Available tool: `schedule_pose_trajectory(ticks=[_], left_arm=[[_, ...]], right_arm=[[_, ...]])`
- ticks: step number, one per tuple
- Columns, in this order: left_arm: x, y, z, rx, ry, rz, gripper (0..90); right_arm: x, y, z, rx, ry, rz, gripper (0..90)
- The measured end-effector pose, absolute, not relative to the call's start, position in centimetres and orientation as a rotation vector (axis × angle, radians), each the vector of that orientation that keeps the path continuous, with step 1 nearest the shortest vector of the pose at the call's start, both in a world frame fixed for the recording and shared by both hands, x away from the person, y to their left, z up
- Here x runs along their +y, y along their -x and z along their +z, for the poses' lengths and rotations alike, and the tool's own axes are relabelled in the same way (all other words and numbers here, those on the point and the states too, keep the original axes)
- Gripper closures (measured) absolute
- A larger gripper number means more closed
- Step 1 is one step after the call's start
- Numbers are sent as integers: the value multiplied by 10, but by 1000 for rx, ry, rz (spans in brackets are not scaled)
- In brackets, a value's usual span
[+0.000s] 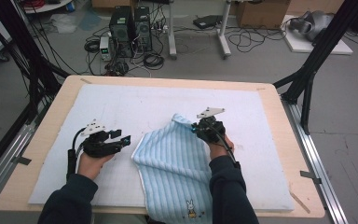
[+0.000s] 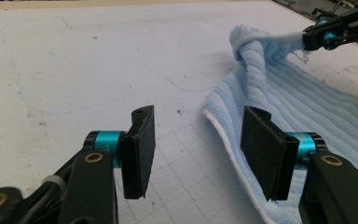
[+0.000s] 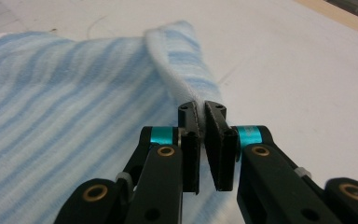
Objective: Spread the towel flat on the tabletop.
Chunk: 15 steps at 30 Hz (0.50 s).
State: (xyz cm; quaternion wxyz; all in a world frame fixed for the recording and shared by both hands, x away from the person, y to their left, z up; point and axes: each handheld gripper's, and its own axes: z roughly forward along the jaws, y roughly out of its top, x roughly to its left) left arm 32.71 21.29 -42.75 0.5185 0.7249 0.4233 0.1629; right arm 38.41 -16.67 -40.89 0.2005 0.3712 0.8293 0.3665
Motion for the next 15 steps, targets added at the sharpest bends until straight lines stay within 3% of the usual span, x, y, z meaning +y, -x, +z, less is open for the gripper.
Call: schedule_pose_trajectory(ticks=[15], left_arm=[[206,-334,-428,1014,-1720,369,454]], right_arm=[[-213,-381,-406,2252,-1145,915,845]])
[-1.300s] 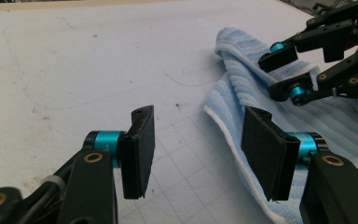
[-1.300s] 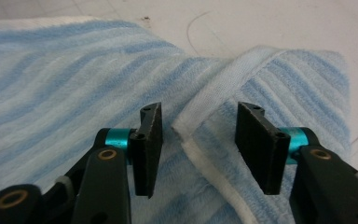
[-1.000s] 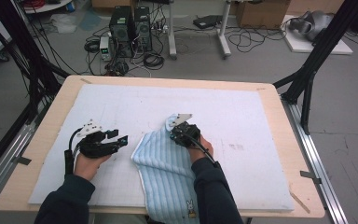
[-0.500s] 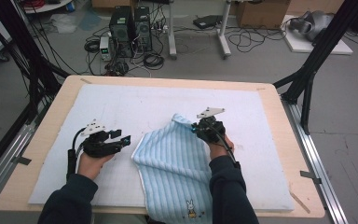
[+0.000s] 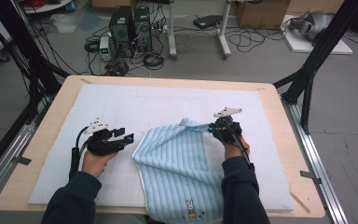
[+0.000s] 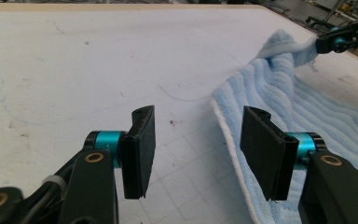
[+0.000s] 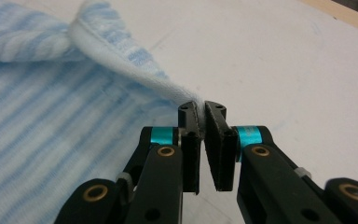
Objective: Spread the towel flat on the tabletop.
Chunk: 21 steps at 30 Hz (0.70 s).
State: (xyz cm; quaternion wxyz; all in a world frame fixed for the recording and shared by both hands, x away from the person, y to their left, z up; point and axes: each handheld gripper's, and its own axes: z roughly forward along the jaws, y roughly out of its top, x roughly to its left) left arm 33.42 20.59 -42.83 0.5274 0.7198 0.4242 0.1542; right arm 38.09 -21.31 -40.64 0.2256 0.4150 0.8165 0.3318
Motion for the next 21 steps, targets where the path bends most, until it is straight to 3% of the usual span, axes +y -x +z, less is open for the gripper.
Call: schedule_pose_trajectory(ticks=[21], left_arm=[[170,-344,-422,962,-1749,316,442]], right_arm=[[-286,-362,-417,2033,-1438,696,842]])
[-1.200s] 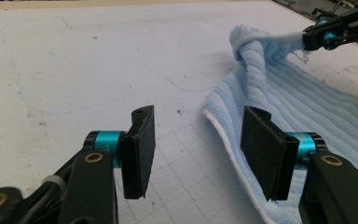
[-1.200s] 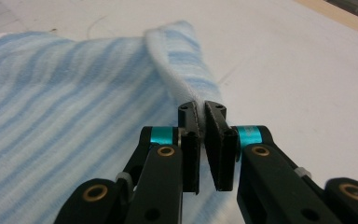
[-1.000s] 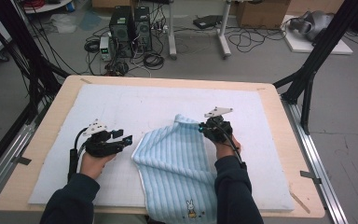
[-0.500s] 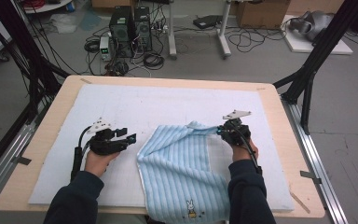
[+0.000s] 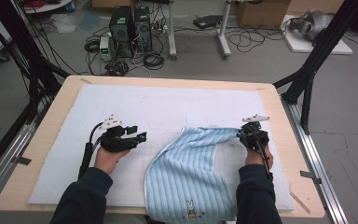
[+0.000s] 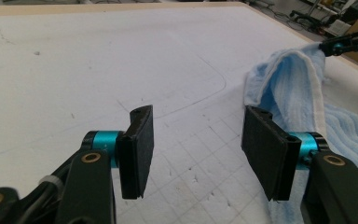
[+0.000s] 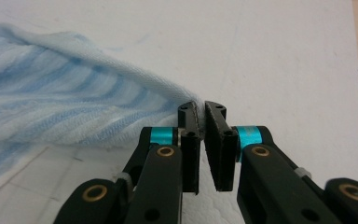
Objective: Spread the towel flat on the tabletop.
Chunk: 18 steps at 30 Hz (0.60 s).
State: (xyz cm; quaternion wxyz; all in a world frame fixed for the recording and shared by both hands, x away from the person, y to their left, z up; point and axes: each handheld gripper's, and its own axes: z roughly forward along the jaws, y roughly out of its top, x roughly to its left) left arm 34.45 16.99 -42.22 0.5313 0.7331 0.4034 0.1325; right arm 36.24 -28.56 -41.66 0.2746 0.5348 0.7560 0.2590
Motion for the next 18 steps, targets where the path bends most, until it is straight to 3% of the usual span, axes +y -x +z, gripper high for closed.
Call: schedule_pose_trajectory(ticks=[6,13,18], left_arm=[[164,-346,-420,950,-1757,313,441],[159,-348,-423,949,-1756,294,442],[149,-350,-422,929,-1765,272,457]], right_arm=[[-293,-360,-420,1966,-1497,614,827],[-295,-356,-419,1932,-1479,729,544],[-290,-349,-411,1935,-1421,831,470]])
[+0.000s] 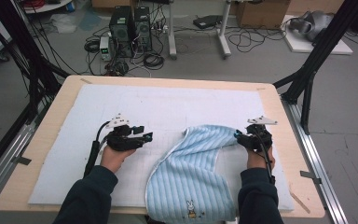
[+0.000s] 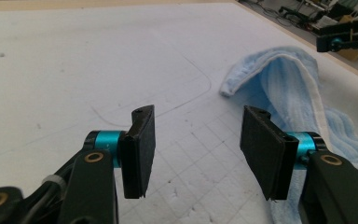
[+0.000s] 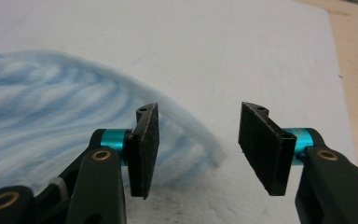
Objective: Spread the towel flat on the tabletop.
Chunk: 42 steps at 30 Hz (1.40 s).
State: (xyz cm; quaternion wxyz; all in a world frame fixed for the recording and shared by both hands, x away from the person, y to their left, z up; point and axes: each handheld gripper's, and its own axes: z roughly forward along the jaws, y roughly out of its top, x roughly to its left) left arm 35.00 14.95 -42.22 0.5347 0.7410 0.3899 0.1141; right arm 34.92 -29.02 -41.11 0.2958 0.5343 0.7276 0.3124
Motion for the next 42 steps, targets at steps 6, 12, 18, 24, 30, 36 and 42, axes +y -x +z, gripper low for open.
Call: schedule_pose_trajectory(ticks=[6,12,18,24,30,36,42], left_arm=[[133,-357,-420,894,-1773,256,488],[111,-369,-423,856,-1799,261,569],[92,-384,-431,854,-1824,220,582],[80,-389,-436,763,-1838,237,579],[69,-392,-444,727,-1854,226,582],[64,-394,-446,732,-1847,213,591],[56,-393,-445,697,-1854,193,601]], right_arm=[[-282,-340,-408,1988,-1356,879,454],[-284,-331,-414,2026,-1336,893,436],[-291,-326,-415,2038,-1336,900,433],[-291,-327,-414,2045,-1331,915,421],[-288,-326,-412,2047,-1327,920,421],[-287,-325,-412,2049,-1321,923,421],[-284,-326,-413,2053,-1316,930,421]])
